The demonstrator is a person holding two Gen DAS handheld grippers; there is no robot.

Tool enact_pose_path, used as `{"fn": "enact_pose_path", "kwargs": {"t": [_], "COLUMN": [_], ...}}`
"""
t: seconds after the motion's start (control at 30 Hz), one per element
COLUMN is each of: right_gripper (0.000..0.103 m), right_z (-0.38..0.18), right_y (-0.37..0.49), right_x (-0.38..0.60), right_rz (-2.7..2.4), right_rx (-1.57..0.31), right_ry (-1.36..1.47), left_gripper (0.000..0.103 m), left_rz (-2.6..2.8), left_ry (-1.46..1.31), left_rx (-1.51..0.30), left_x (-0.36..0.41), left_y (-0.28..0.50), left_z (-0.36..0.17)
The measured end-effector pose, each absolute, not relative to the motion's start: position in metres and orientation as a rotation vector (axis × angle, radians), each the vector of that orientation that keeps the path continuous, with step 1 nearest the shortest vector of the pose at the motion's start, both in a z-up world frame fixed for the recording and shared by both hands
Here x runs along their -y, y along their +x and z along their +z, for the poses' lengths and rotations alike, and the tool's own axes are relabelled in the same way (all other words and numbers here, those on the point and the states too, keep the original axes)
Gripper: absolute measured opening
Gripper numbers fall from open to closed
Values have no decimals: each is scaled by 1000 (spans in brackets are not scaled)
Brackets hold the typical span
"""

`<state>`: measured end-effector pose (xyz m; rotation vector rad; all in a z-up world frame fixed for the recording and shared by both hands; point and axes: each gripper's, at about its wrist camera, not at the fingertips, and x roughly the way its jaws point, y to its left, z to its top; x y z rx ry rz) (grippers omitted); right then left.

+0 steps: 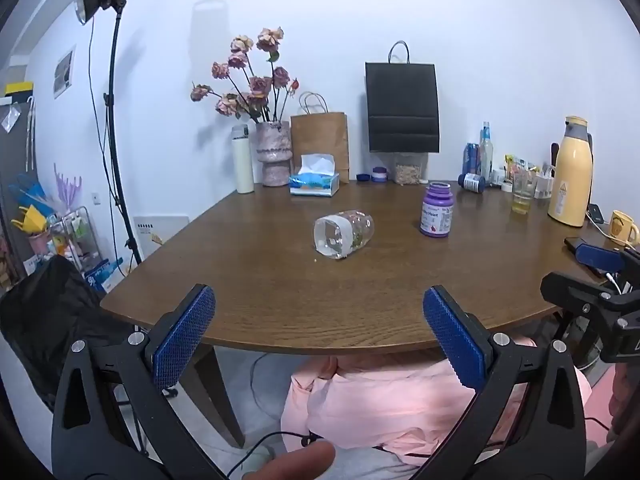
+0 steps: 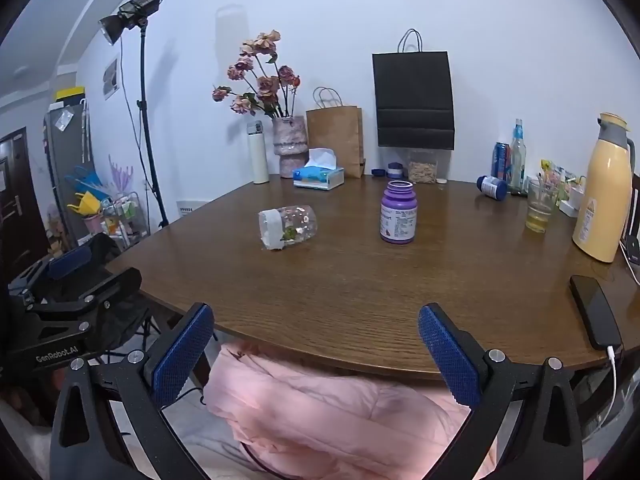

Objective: Flip cup upright

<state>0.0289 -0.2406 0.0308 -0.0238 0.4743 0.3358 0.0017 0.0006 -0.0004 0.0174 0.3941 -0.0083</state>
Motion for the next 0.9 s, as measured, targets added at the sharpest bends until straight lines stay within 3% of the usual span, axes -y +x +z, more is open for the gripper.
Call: {"fn": "enact_pose_path", "kwargs": {"t": [0.9], "right_gripper": [103], "right_z": [36], "right_y": [18], "right_x": [241], "right_rz": [335], "right_rx": [-357], "right_ry": [-37], "left_gripper": [103], "left_rz": [-52], "left_ry": [27], "left_rx": [-283], "left_x": [-1], "left_y": [-16], "left_z": [6]}}
